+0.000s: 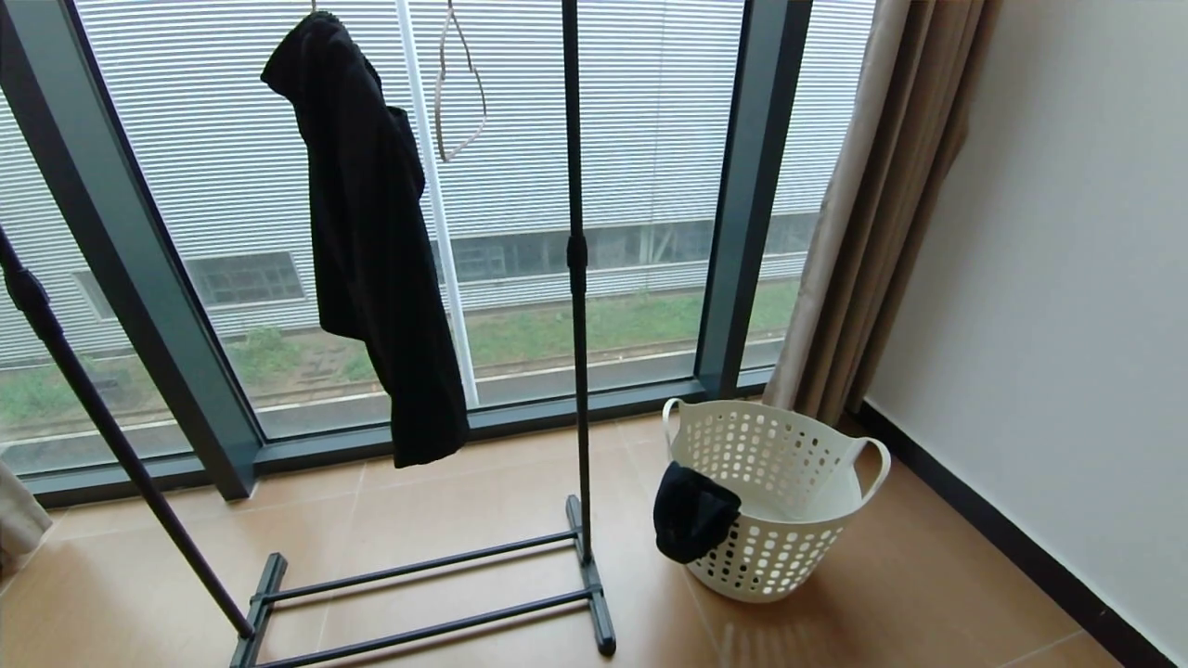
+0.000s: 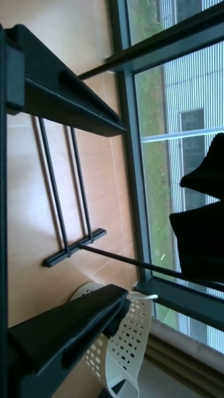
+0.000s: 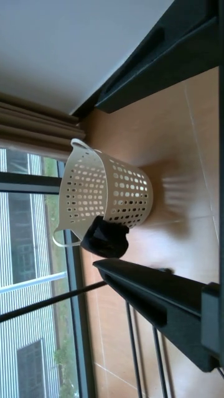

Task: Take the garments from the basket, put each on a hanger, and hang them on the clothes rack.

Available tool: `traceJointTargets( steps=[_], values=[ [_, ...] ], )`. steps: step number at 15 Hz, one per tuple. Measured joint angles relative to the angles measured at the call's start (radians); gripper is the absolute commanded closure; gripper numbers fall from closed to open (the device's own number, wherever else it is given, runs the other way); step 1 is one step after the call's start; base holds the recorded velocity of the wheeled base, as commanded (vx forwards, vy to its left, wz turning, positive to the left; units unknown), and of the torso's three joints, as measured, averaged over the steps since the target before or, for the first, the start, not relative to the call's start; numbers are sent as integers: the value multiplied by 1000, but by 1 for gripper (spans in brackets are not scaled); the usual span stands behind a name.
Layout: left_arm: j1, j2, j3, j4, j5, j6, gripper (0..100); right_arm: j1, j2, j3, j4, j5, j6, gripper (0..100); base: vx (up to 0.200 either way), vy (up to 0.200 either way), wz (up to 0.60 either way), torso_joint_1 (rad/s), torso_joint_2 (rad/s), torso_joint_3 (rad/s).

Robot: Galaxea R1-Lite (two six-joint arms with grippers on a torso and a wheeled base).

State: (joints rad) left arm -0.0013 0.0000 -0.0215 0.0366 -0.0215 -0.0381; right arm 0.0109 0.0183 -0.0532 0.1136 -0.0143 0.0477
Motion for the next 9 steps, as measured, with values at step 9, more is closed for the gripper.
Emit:
traceJointTargets(
  steps=[9],
  values=[
    [-1,0,0,0,0,4,0,-1,0,0,0,0,1,0,156,0,0,3,1,4]
  ],
)
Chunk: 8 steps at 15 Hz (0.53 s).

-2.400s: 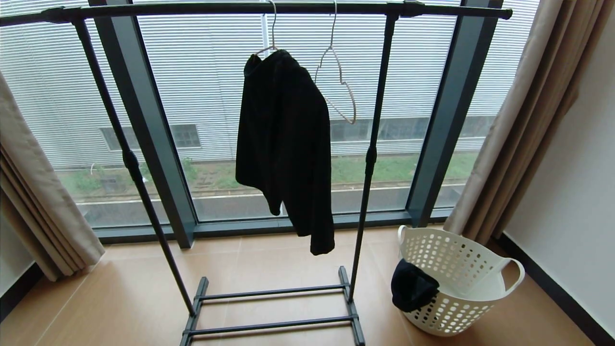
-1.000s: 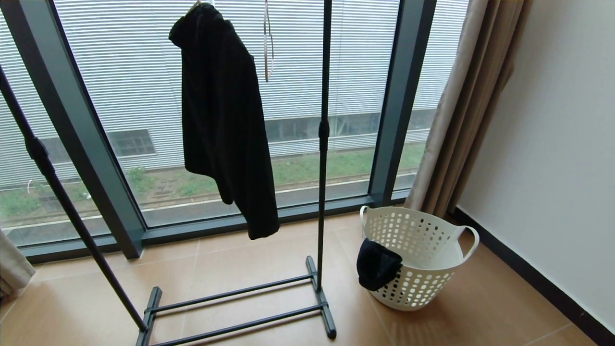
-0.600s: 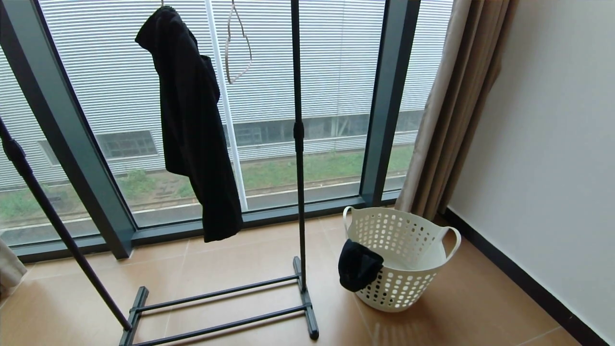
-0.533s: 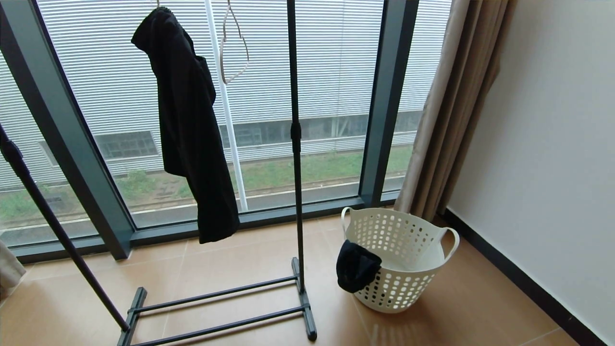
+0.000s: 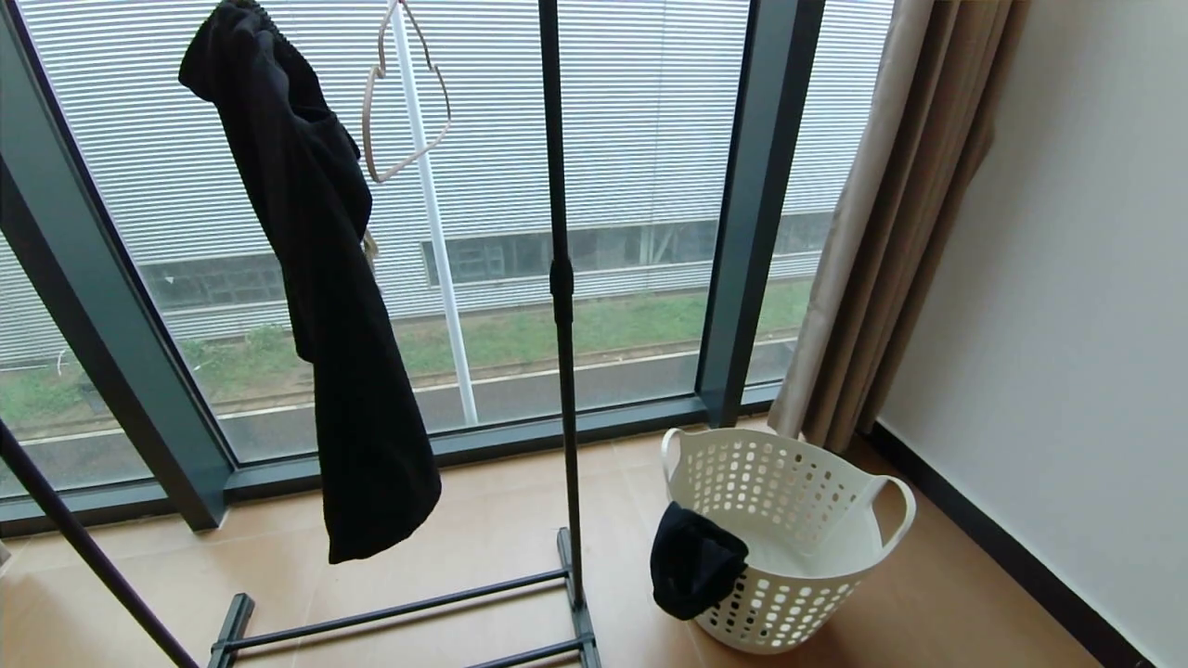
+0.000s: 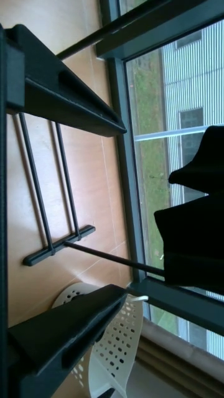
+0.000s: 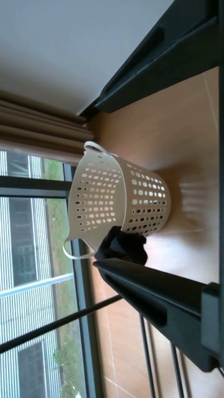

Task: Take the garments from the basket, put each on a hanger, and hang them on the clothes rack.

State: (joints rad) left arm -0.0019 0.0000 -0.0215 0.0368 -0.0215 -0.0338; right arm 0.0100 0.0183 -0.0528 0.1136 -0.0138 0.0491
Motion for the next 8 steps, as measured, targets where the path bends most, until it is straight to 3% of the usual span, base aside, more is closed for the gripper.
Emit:
traceJointTargets(
  steps=[8],
  values=[
    [2,0,1,-2,3,-5,0,-1,0,0,-1,-1,7,0,0,0,0,0,0,-6]
  ],
)
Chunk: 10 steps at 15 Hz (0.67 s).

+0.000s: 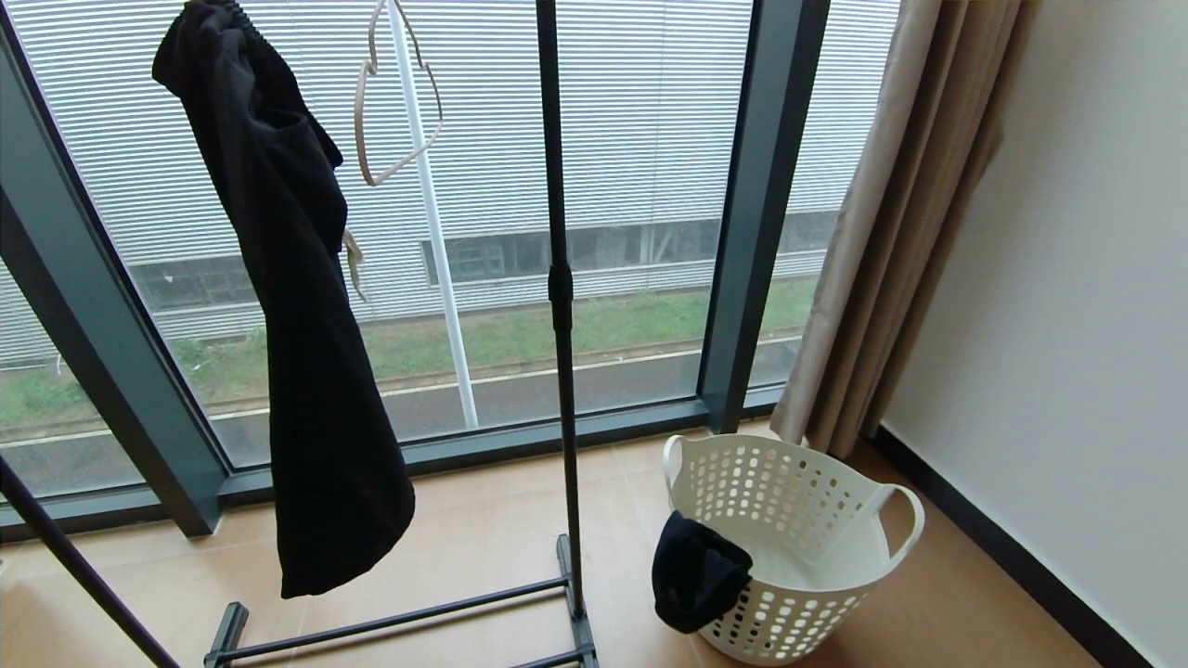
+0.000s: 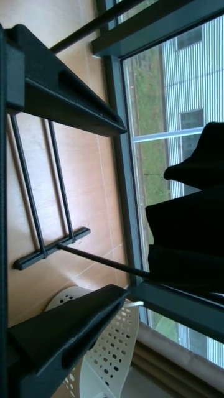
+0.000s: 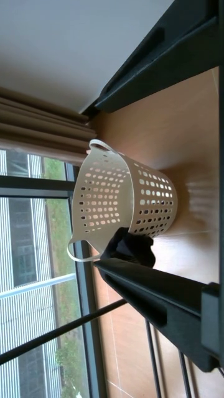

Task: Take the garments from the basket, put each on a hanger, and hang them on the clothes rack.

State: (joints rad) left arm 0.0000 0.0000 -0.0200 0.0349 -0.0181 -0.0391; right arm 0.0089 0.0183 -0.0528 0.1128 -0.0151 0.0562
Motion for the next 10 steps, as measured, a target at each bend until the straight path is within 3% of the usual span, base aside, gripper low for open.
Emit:
traceJointTargets(
  steps=[10],
  values=[
    [0,0,-1,0,-2,1,0,0,0,0,1,-2,0,0,0,0,0,1,3,-180]
  ],
)
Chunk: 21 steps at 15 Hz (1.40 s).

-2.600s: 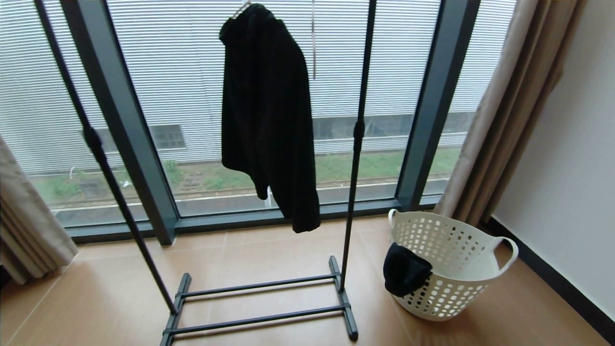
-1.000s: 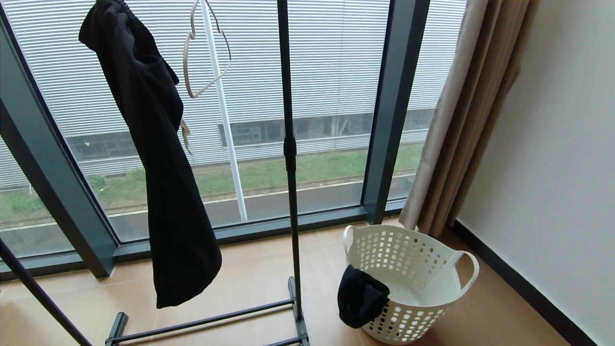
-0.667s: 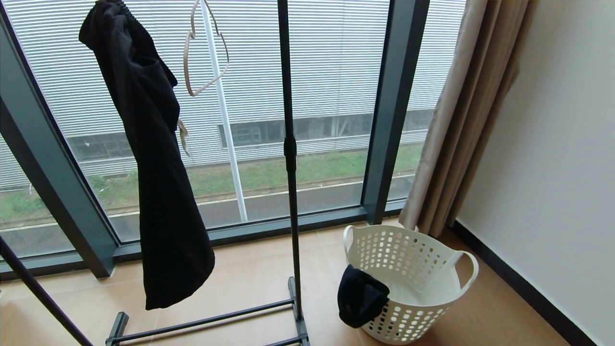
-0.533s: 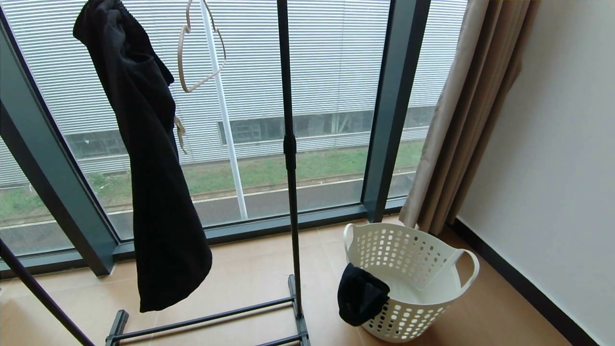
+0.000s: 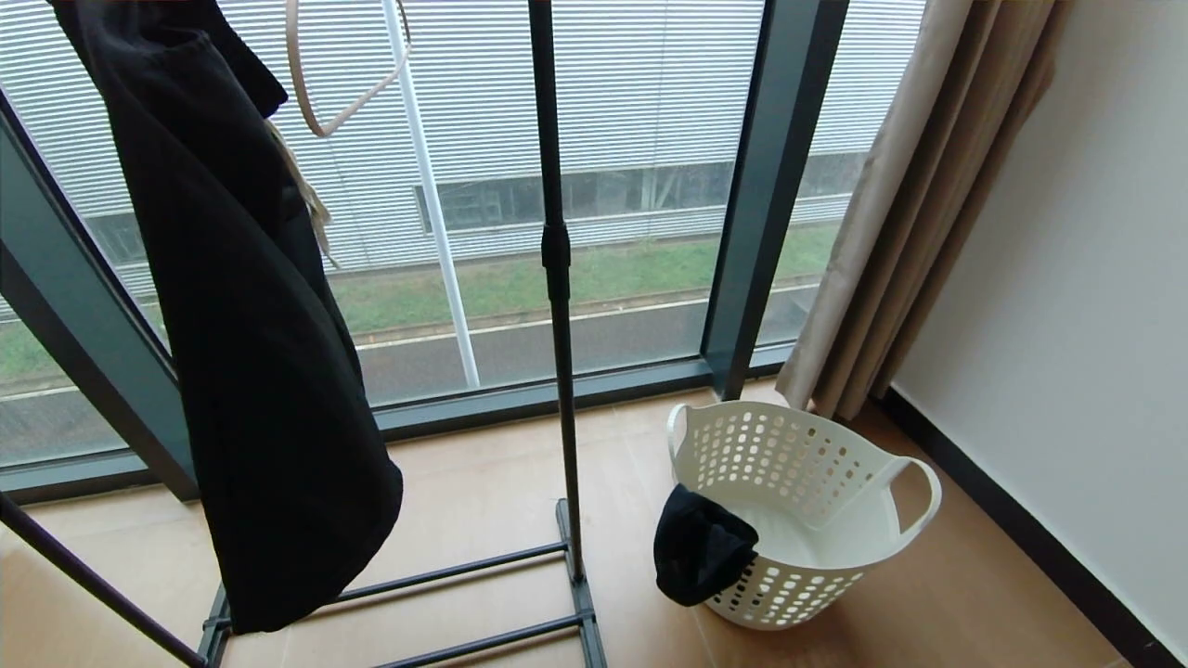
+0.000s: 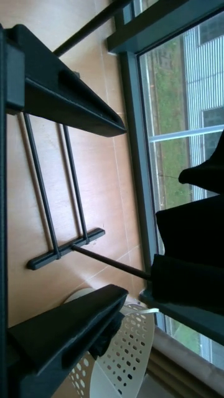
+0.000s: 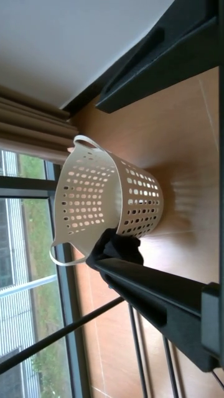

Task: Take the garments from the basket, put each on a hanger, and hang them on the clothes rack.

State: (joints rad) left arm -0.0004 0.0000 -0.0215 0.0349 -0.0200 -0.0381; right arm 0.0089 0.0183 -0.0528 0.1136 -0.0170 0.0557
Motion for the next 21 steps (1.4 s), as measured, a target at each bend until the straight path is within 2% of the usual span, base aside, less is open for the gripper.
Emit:
traceJointTargets(
  steps=[21],
  values=[
    [0,2,1,0,6,4,0,0,-4,0,0,0,-2,0,0,0,0,3,3,-197]
  ],
)
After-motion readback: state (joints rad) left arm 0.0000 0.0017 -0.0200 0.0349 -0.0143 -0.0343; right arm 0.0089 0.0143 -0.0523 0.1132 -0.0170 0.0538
